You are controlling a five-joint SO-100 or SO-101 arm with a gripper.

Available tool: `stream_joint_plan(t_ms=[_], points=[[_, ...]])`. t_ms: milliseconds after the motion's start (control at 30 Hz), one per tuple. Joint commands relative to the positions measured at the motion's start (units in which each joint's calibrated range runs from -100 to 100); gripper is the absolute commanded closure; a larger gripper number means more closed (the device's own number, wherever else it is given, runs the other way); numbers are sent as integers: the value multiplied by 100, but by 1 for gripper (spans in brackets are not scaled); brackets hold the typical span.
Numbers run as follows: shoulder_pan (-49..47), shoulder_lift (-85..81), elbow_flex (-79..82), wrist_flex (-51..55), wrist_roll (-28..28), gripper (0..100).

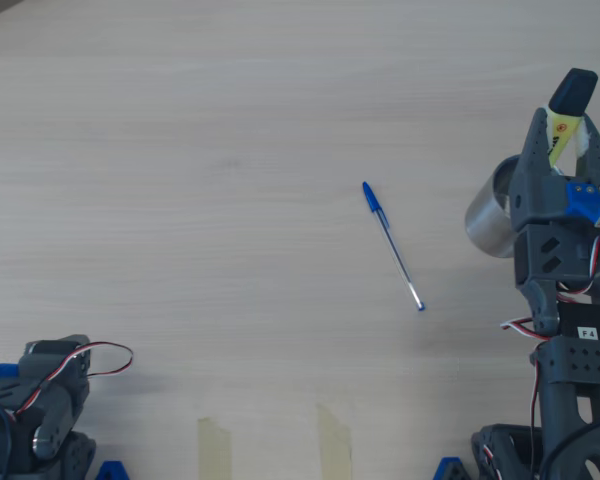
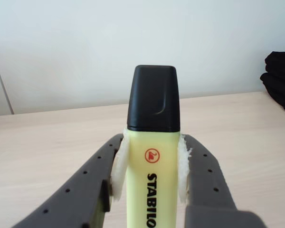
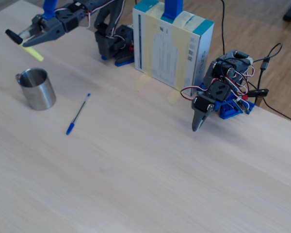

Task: Grab the yellow pen and put it in the silver cup.

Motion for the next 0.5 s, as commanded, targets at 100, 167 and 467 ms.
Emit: stream_joint_plan(t_ms=[100, 167, 467], points=[[81, -102, -87, -130, 43, 98], [81, -102, -87, -130, 43, 98], [64, 430, 330, -1863, 48, 98]])
